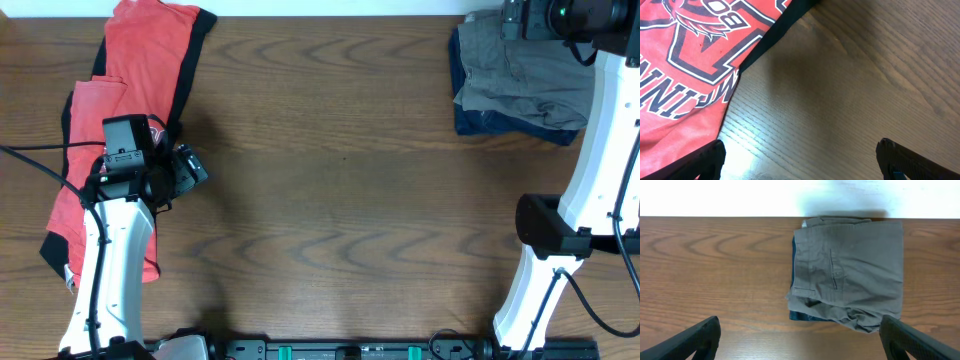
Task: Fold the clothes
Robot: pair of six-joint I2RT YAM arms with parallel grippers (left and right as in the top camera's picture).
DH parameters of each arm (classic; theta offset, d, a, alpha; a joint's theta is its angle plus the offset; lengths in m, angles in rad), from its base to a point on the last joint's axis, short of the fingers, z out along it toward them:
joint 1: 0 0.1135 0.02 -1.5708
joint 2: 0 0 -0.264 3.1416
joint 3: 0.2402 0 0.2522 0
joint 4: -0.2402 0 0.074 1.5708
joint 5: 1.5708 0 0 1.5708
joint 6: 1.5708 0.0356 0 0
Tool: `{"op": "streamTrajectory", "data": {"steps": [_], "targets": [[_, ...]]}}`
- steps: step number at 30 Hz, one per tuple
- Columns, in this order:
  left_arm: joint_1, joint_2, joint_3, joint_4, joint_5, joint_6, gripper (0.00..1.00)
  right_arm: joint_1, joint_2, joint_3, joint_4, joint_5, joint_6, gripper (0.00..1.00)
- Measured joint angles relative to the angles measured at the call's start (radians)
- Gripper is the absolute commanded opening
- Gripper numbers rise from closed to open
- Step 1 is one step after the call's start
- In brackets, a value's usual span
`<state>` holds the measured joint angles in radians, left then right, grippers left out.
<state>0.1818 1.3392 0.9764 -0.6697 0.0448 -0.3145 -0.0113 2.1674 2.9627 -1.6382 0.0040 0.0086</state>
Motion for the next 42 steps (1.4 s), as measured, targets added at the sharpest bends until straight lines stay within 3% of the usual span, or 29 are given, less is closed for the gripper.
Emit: {"op": "streamTrajectory", "data": {"steps": [7,12,22,42], "targets": [[0.000,0.000,0.000,0.000,0.000,0.000,0.98,0.040,-0.074,-0.017,-0.028,0.044,-0.013,0.99],[0.000,0.000,0.000,0.000,0.000,0.000,0.98,0.051,-0.248,-0.161,0.138,0.024,-0.002,0.99],[0.000,0.000,0.000,0.000,0.000,0.000,0.98,0.051,-0.734,-0.890,0.719,-0.066,0.005,0.99],[0.001,0.001,-0.002,0.000,0.000,0.000,0.98,0.021,-1.579,-2.380,1.471,-0.079,0.018,0.99]]}}
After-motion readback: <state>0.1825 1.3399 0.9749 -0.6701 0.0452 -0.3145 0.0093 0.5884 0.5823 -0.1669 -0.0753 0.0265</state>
